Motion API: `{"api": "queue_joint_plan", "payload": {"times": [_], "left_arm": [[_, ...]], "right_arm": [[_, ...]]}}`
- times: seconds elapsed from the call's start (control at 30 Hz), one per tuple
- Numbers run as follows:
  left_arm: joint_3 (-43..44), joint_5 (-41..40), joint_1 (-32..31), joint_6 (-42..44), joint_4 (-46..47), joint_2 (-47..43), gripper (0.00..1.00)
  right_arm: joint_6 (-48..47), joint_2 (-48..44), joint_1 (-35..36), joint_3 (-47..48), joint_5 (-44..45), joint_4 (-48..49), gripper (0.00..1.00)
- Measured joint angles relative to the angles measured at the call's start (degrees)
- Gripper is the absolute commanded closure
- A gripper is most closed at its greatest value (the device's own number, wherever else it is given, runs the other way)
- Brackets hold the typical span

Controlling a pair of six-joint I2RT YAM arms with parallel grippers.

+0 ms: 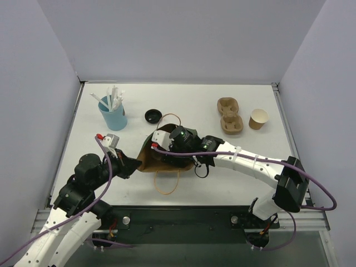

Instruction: Pack the takeout coffee

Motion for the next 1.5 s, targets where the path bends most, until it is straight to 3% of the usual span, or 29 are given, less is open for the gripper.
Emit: {"api": "queue_joint_plan", "payload": {"times": [0.53, 1.2, 1.5], "left_arm": [[1.6, 0.1, 0.0, -1.7, 0.0, 2.5, 1.00], [3.4, 1.8, 0.0, -6.0, 0.0, 4.5, 1.00], [3.4, 3.2, 0.0, -6.4, 0.3, 4.6, 1.00]], "right_arm": [[2.7, -0.1, 0.0, 2.1, -2.0, -2.6, 0.14], [7.6, -2.1, 0.1, 2.3, -2.5, -6.5, 0.09], [9.1, -3.4, 0.5, 2.3, -1.6, -7.4, 0.15]]}}
